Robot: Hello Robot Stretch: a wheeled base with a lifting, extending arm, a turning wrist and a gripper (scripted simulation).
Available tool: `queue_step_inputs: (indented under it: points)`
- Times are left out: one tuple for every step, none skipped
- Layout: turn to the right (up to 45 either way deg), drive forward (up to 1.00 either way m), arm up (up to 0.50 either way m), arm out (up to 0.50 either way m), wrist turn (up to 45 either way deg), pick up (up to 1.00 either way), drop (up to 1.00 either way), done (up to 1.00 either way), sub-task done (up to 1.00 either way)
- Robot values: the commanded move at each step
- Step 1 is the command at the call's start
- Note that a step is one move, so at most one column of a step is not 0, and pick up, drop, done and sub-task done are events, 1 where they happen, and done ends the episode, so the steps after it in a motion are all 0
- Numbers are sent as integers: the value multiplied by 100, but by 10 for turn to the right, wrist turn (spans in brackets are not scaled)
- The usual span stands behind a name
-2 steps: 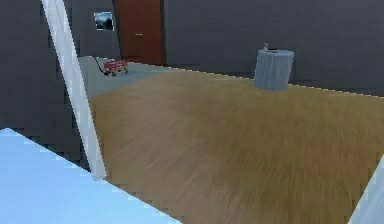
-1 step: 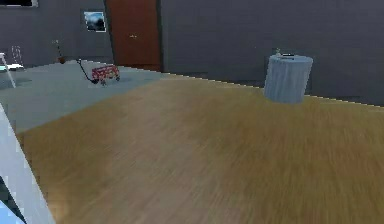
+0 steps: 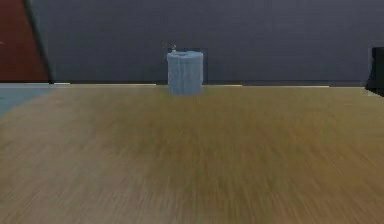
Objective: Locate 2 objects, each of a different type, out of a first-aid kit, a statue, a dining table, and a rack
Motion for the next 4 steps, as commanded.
queue_step_inputs:
  points:
    - [0, 50, 0, 0, 0, 0, 0, 0, 0]
    - [450, 0, 0, 0, 0, 0, 0, 0, 0]
    - [0, 50, 0, 0, 0, 0, 0, 0, 0]
    - [450, 0, 0, 0, 0, 0, 0, 0, 0]
